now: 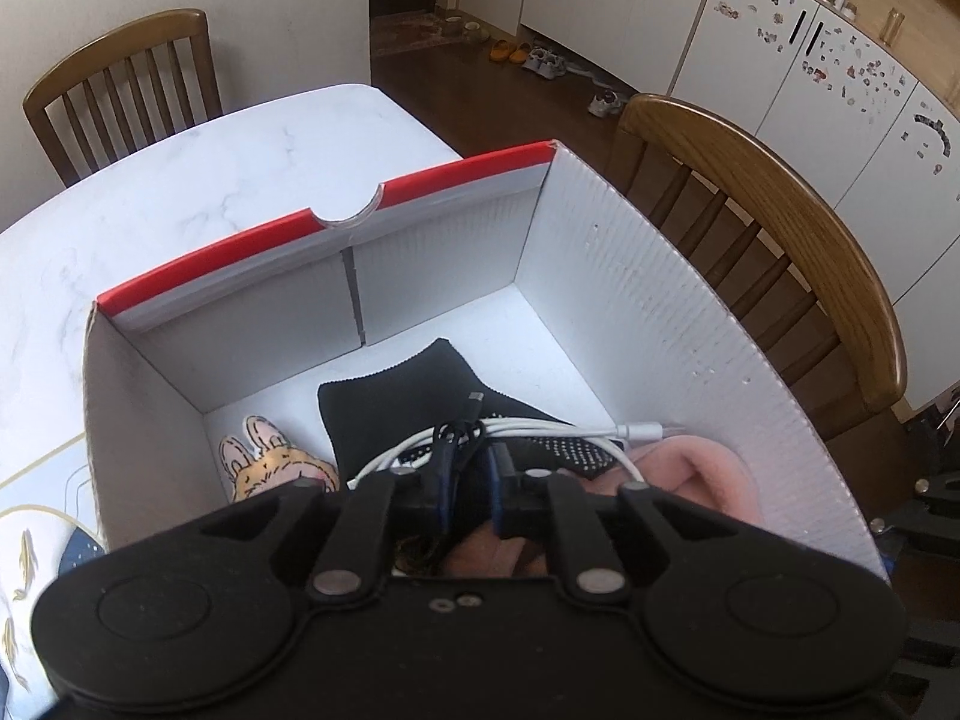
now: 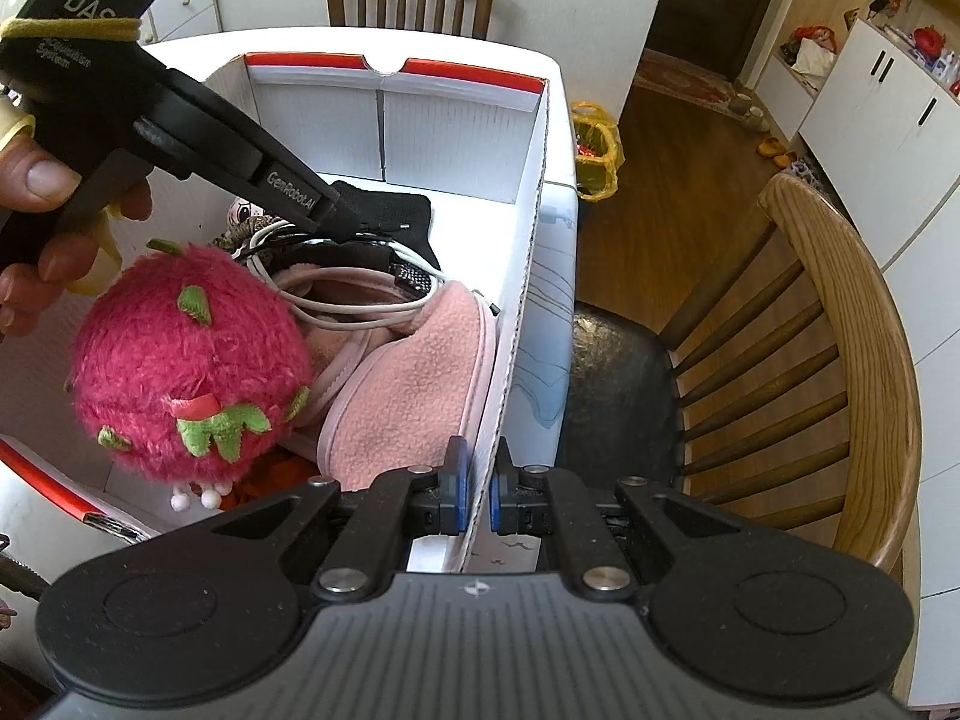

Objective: Organize objects
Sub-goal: 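Carry the black cable into the shoebox and release it onto the white cable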

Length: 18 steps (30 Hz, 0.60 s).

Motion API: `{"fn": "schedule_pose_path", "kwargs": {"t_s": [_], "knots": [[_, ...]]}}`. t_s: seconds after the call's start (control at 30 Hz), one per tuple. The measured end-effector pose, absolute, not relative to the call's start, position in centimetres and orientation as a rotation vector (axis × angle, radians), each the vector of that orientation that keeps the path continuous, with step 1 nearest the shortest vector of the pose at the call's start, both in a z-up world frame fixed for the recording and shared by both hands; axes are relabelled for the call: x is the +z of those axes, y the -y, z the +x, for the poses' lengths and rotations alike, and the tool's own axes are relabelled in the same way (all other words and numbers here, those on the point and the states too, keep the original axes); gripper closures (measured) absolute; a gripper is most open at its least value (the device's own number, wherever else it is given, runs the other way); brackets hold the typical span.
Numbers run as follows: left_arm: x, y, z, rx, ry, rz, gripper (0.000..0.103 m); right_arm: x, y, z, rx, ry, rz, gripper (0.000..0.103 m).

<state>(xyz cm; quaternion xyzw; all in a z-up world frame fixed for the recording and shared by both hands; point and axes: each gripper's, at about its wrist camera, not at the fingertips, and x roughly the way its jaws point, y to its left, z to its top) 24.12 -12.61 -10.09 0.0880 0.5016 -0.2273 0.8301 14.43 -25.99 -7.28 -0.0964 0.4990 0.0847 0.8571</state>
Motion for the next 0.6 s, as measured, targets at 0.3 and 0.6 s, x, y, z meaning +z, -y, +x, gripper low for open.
{"fn": "schedule_pose_path", "kwargs": {"t_s": [0.3, 0.6], "knots": [[-8.7, 11.7, 23.1, -0.481, -1.049, 0.164, 0.077, -7.3, 26.0, 14.3, 0.177, -1.049, -0.203, 0.096], [-6.2, 10.1, 21.9, -0.47, -1.0, 0.121, 0.07, -7.4, 25.8, 14.2, 0.173, -1.052, -0.216, 0.096]]}}
